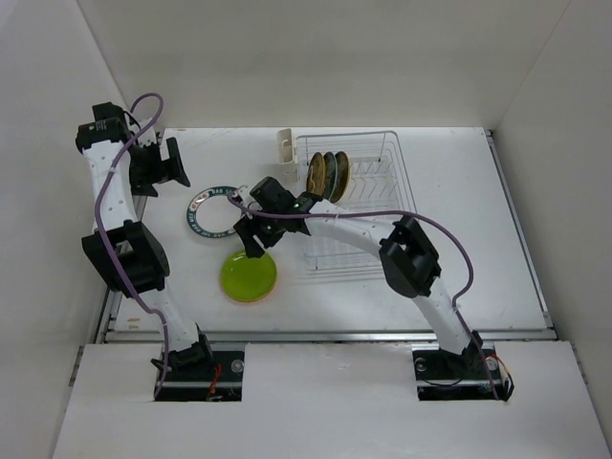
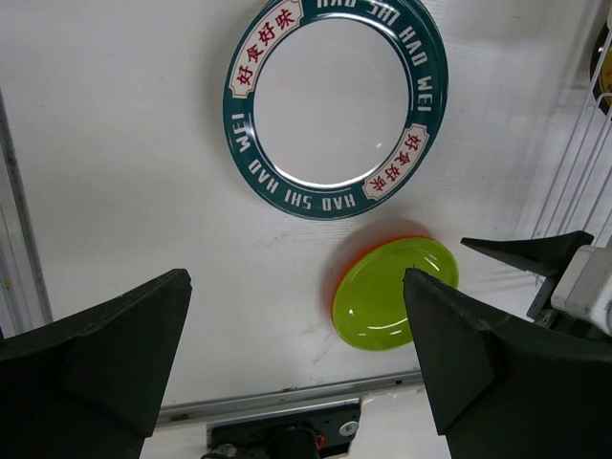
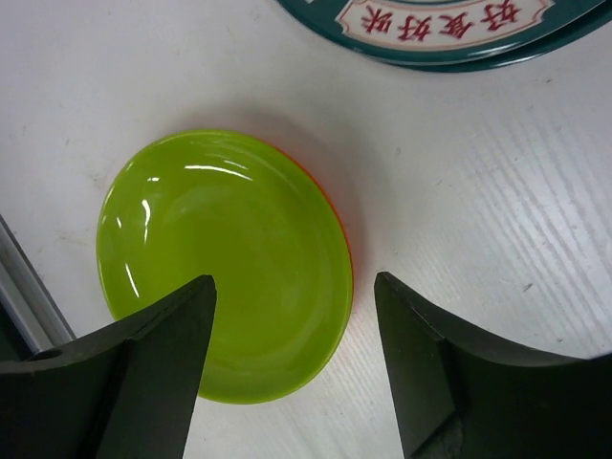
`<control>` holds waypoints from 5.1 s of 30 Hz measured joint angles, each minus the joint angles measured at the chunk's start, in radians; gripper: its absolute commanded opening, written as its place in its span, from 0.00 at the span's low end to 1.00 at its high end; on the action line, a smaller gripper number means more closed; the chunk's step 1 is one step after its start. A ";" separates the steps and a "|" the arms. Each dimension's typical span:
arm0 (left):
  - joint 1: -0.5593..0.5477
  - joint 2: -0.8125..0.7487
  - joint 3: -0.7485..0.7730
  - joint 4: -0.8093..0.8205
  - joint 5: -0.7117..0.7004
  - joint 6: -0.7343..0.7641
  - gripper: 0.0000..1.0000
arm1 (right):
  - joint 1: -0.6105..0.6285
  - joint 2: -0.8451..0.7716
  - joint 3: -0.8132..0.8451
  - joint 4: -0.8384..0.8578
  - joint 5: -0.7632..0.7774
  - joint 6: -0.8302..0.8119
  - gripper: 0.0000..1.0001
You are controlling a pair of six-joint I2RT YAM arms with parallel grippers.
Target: Unload the plates from the dish rack
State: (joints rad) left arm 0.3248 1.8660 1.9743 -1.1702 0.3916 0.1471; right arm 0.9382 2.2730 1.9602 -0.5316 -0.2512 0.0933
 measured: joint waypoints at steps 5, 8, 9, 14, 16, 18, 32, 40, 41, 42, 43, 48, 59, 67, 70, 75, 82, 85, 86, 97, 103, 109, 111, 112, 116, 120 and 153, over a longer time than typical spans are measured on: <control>0.009 0.000 -0.003 0.000 0.000 0.000 0.92 | 0.014 0.000 -0.015 -0.016 0.009 -0.008 0.73; 0.011 0.000 -0.004 0.000 0.001 0.000 0.92 | 0.018 -0.013 -0.016 -0.028 0.013 -0.008 0.73; 0.011 0.000 -0.004 0.000 0.003 0.000 0.92 | 0.018 -0.024 -0.019 -0.031 0.014 -0.007 0.73; 0.011 0.000 -0.004 0.000 0.022 0.000 0.92 | 0.018 -0.151 -0.048 -0.026 0.042 0.022 0.78; 0.011 0.000 -0.004 -0.001 0.025 0.000 0.92 | 0.018 -0.222 -0.056 -0.016 0.055 0.043 0.78; 0.011 -0.001 -0.004 0.000 0.026 0.000 0.92 | 0.012 -0.288 -0.059 0.000 0.061 0.061 0.78; 0.011 -0.043 -0.038 0.009 0.023 0.001 0.93 | -0.215 -0.456 -0.185 0.015 0.171 0.232 0.78; 0.011 -0.047 -0.052 0.013 0.011 0.005 0.93 | -0.388 -0.452 -0.170 -0.038 0.401 0.352 0.58; 0.011 -0.047 -0.052 0.013 0.005 0.005 0.93 | -0.393 -0.444 -0.154 -0.053 0.431 0.360 0.58; 0.011 -0.047 -0.052 0.013 -0.001 0.006 0.94 | -0.394 -0.428 -0.131 -0.064 0.459 0.363 0.58; 0.011 -0.047 -0.052 0.013 -0.003 0.007 0.94 | -0.394 -0.412 -0.107 -0.071 0.482 0.367 0.58; 0.011 -0.048 -0.060 0.015 -0.011 0.013 0.96 | -0.398 -0.317 -0.042 -0.089 0.608 0.398 0.58; 0.011 -0.052 -0.084 0.018 -0.026 0.018 0.97 | -0.429 -0.234 -0.042 -0.092 0.649 0.420 0.48; 0.011 -0.053 -0.084 0.018 -0.028 0.019 0.97 | -0.428 -0.153 -0.045 -0.082 0.616 0.423 0.43; 0.011 -0.053 -0.085 0.018 -0.031 0.019 0.97 | -0.428 -0.125 -0.046 -0.082 0.600 0.424 0.39; 0.011 -0.053 -0.085 0.018 -0.031 0.020 0.97 | -0.428 -0.121 -0.053 -0.080 0.594 0.416 0.09; 0.011 -0.054 -0.085 0.018 -0.029 0.020 1.00 | -0.421 -0.145 -0.080 -0.070 0.623 0.385 0.00; 0.011 -0.058 -0.087 0.018 -0.029 0.020 1.00 | -0.413 -0.167 -0.080 -0.071 0.664 0.370 0.00; 0.011 -0.061 -0.088 0.018 -0.029 0.020 1.00 | -0.413 -0.178 -0.080 -0.071 0.675 0.366 0.00; 0.011 -0.077 -0.090 0.018 -0.030 0.020 1.00 | -0.378 -0.336 -0.003 -0.127 0.937 0.285 0.00; 0.011 -0.082 -0.090 0.018 -0.032 0.020 1.00 | -0.265 -0.418 0.029 -0.148 1.045 0.195 0.00; 0.011 -0.084 -0.090 0.019 -0.051 0.019 1.00 | -0.109 -0.525 -0.095 -0.044 0.479 0.057 0.00; 0.011 -0.085 -0.090 0.019 -0.063 0.020 1.00 | -0.071 -0.494 -0.106 -0.035 0.268 0.032 0.00; 0.011 -0.087 -0.090 0.020 -0.070 0.019 1.00 | -0.060 -0.459 -0.096 -0.038 0.180 0.023 0.00; 0.011 -0.095 -0.090 0.020 -0.090 0.019 1.00 | -0.047 -0.251 0.008 -0.083 -0.039 -0.005 0.00; 0.011 -0.097 -0.090 0.020 -0.097 0.019 1.00 | -0.056 -0.104 0.034 -0.104 -0.137 -0.015 0.00; 0.011 -0.104 -0.102 0.012 -0.114 0.027 1.00 | -0.040 0.019 0.022 -0.169 -0.135 -0.044 0.59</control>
State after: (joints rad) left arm 0.3355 1.7622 1.8725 -1.1584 0.2771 0.1741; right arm 0.8986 2.2921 1.9823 -0.7010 -0.3862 0.0490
